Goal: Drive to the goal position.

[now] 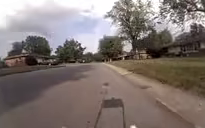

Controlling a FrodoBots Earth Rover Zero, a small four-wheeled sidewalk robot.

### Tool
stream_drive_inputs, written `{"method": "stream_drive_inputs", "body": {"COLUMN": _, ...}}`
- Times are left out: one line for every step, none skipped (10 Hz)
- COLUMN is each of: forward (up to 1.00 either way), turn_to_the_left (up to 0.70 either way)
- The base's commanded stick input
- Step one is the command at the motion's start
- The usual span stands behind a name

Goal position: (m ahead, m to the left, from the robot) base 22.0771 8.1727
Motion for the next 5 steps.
{"method": "stream_drive_inputs", "body": {"forward": 1.0, "turn_to_the_left": 0.0}}
{"method": "stream_drive_inputs", "body": {"forward": 1.0, "turn_to_the_left": 0.0}}
{"method": "stream_drive_inputs", "body": {"forward": 1.0, "turn_to_the_left": 0.0}}
{"method": "stream_drive_inputs", "body": {"forward": 1.0, "turn_to_the_left": 0.0}}
{"method": "stream_drive_inputs", "body": {"forward": 1.0, "turn_to_the_left": 0.0}}
